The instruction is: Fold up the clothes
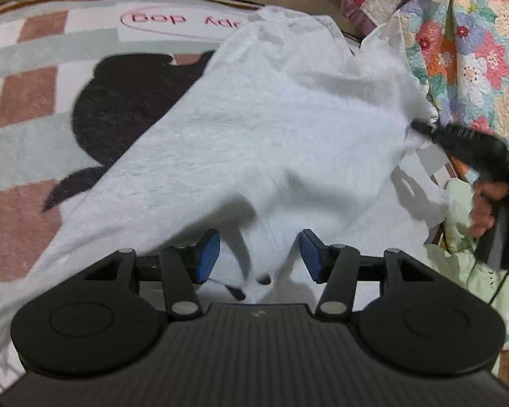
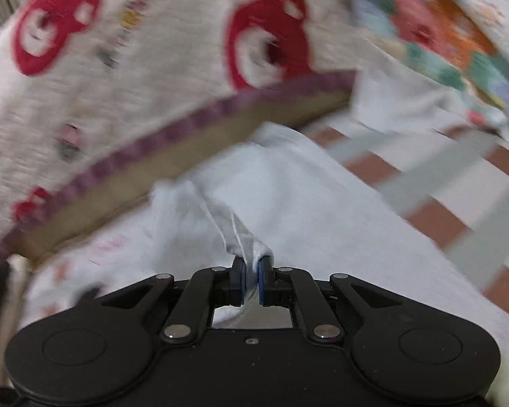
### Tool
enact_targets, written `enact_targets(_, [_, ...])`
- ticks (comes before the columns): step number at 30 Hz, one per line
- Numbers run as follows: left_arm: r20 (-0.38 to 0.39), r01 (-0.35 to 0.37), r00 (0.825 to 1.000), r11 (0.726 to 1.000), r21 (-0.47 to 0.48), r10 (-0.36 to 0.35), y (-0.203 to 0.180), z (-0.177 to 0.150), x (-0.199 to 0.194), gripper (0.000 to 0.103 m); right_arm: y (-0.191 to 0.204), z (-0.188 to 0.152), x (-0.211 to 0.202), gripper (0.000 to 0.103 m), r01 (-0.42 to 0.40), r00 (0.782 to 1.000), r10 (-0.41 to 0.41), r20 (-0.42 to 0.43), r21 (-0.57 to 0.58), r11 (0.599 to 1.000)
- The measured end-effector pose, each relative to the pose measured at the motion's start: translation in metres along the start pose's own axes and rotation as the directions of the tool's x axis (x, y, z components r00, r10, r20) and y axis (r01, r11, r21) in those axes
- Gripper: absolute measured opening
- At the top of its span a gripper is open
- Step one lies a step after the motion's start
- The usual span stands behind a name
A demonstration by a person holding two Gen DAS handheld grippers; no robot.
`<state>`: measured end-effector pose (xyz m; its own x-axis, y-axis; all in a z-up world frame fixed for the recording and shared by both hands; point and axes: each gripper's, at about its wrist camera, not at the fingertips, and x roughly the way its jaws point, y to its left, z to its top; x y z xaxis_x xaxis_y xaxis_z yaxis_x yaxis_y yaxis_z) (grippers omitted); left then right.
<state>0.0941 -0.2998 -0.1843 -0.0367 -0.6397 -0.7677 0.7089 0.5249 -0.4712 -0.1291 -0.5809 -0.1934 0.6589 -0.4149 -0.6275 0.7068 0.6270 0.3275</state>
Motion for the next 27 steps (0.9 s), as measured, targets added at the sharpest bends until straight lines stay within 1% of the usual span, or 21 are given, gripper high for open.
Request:
enact_targets(3, [-0.008, 0.011, 1.000, 1.000, -0.011, -0.011, -0.001, 0.005, 0.009, 0.052, -0.012, -0.015, 0.014, 0.008, 0.031, 0.997, -0.029, -0.066, 0.031, 0.999])
enact_targets(5, [-0.017, 0.015, 1.000, 1.000, 0.015, -0.014, -0.006, 0.006, 0.014, 0.048, -0.013, -0.020, 0.023, 0.011, 0.029, 0.996, -0.023, -0.086, 0.064, 0.998])
enact_targets(7, [-0.005, 0.009, 1.000, 0.998, 0.066, -0.008, -0.014, 0.005, 0.014, 0.024, -0.013, -0.022, 0.027, 0.012, 0.025, 0.996, -0.017, -0.093, 0.087, 0.996])
enact_targets(8, [0.009, 0.004, 1.000, 0.996, 0.089, -0.005, -0.017, 0.004, 0.012, 0.006, -0.014, -0.022, 0.027, 0.012, 0.023, 0.996, -0.014, -0.093, 0.095, 0.995])
enact_targets(10, [0.043, -0.006, 0.999, 0.993, 0.116, 0.001, -0.022, 0.001, 0.006, 0.005, -0.013, -0.022, 0.025, 0.012, 0.017, 0.996, -0.008, -0.086, 0.099, 0.995])
enact_targets(12, [0.093, -0.025, 0.996, 0.988, 0.149, 0.011, -0.027, -0.002, -0.006, 0.005, -0.013, -0.019, 0.021, 0.012, 0.006, 0.997, 0.000, -0.071, 0.093, 0.996])
enact_targets(16, [0.120, 0.000, 0.993, 0.985, 0.173, -0.021, -0.032, -0.013, -0.017, 0.005, -0.015, -0.014, 0.009, 0.011, -0.023, 0.999, 0.027, -0.037, 0.088, 0.996])
enact_targets(17, [0.126, 0.006, 0.992, 0.984, 0.180, -0.029, -0.034, -0.015, -0.020, 0.002, -0.015, -0.014, 0.009, 0.011, -0.021, 0.999, 0.025, -0.040, 0.088, 0.996])
enact_targets(20, [0.145, 0.025, 0.988, 0.980, 0.198, -0.054, -0.038, -0.023, -0.029, 0.002, -0.017, -0.020, 0.013, 0.011, 0.001, 0.998, 0.005, -0.061, 0.089, 0.996])
enact_targets(23, [0.164, 0.042, 0.983, 0.975, 0.217, -0.079, -0.042, -0.030, -0.038, 0.002, -0.019, -0.025, 0.018, 0.012, -0.024, 0.996, 0.034, -0.081, 0.115, 0.993])
enact_targets(24, [0.175, 0.040, 0.981, 0.975, 0.219, -0.080, -0.042, -0.031, -0.041, 0.002, -0.020, -0.026, 0.019, 0.012, -0.036, 0.995, 0.047, -0.086, 0.125, 0.991])
enact_targets(27, [0.248, -0.008, 0.968, 0.981, 0.192, -0.040, -0.033, -0.021, -0.048, 0.002, -0.021, -0.021, 0.020, 0.012, -0.062, 0.994, 0.074, -0.084, 0.142, 0.988])
